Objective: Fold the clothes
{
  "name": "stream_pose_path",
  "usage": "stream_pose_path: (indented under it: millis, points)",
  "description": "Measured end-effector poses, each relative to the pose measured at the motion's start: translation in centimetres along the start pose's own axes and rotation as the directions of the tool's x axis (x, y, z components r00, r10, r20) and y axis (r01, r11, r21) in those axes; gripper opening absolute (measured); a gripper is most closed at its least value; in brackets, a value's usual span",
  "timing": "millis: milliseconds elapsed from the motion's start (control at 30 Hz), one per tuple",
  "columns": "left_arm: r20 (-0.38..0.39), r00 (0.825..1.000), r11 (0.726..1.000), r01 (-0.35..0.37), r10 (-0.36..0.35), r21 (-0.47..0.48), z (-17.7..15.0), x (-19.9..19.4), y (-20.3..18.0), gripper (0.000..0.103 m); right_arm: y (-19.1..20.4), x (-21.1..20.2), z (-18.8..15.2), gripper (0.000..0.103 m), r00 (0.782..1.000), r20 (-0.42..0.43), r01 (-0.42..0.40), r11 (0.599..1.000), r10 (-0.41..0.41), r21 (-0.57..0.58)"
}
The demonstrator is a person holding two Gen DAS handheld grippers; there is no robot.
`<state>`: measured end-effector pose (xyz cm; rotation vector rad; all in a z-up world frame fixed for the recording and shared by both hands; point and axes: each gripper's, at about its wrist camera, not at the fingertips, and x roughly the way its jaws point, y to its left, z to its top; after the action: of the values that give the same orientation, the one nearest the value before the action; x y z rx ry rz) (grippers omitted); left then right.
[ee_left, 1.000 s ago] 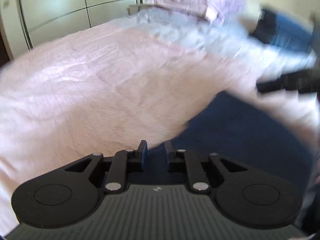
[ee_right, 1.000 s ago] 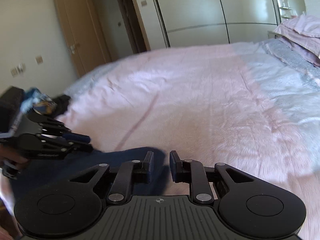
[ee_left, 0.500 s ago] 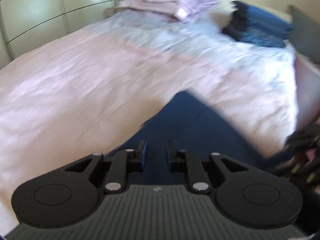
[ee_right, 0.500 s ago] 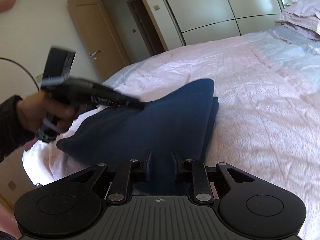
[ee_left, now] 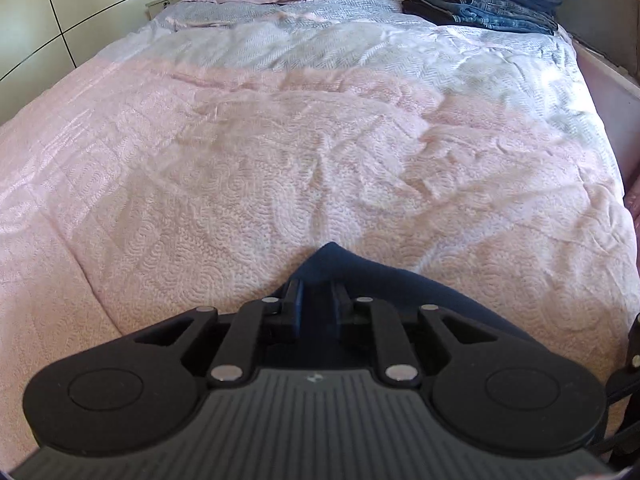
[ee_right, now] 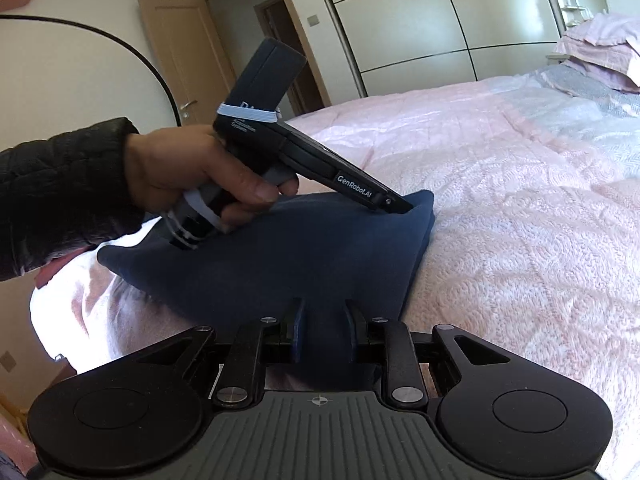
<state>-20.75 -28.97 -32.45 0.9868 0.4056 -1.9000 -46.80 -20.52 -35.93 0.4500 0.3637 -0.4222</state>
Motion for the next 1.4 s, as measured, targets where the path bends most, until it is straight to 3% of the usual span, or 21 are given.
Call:
stream_pose_path:
  millis: [167,200,267,467,567,633,700,767,933,1000,1200,1300,1400]
  points:
    - [0.032,0.999,0.999,0.016,-0.014,-0.049,0.1,-1.5,0.9,0.009,0.9,-0.7,0.2,0.023,1.0,-0.008,0.025,0.999,-0.026,-0.035]
    - [0.042,0.999,0.998,0.002,0.001,-0.058,0.2,-2.4,1.0,0.005,1.1,-1.0,0.1,0.023,0.999,-0.012,0.03,0.999,-0.03,-0.043]
    - [0.062,0.997,0.998,-0.037,0.041,-0.06,-0.5,-4.7,1.2,0.006,1.3,-1.7,0.0,0.023,0.999,-0.026,0.039,0.998,-0.04,-0.05]
    - [0.101,0.99,0.989,-0.088,0.1,-0.119,-6.2,-13.4,2.7,0.01,2.9,-3.0,1.9,0.024,0.997,-0.001,0.071,0.995,-0.071,-0.074]
    - [0.044,0.988,0.982,-0.139,0.146,-0.13,-10.3,-15.3,3.0,0.011,3.9,-1.5,2.1,0.03,0.997,-0.026,0.063,0.992,-0.066,-0.108]
    - [0.003,0.982,0.974,-0.186,0.188,-0.127,-12.9,-15.0,3.2,0.011,4.5,-0.1,1.4,0.038,0.994,-0.07,0.076,0.986,-0.087,-0.151]
    - [0.019,0.982,0.964,-0.182,0.19,-0.192,-14.3,-15.3,4.0,0.012,4.9,0.3,1.6,0.039,0.992,-0.082,0.083,0.984,-0.097,-0.16]
    - [0.026,0.979,0.954,-0.19,0.202,-0.231,-14.5,-15.8,4.3,0.012,5.3,0.1,2.4,0.039,0.991,-0.085,0.086,0.982,-0.102,-0.169]
    - [0.031,0.971,0.95,-0.227,0.239,-0.213,-14.3,-15.8,3.3,0.012,6.4,-0.3,4.1,0.039,0.989,-0.085,0.099,0.974,-0.119,-0.204]
    - [0.035,0.968,0.948,-0.235,0.248,-0.215,-14.3,-15.9,3.1,0.012,5.9,1.3,3.8,0.042,0.975,-0.171,0.1,0.967,-0.142,-0.233]
    - [0.043,0.961,0.946,-0.26,0.273,-0.191,-14.5,-15.8,2.5,0.012,6.4,1.9,3.7,0.046,0.964,-0.194,0.121,0.95,-0.181,-0.288]
    - [0.049,0.959,0.946,-0.266,0.279,-0.187,-14.6,-15.8,2.4,0.012,6.7,1.4,3.2,0.056,0.955,-0.21,0.136,0.939,-0.209,-0.316]
    - [0.055,0.958,0.945,-0.265,0.28,-0.193,-14.8,-15.8,2.5,0.012,7.2,0.9,3.0,0.058,0.948,-0.202,0.167,0.925,-0.246,-0.342]
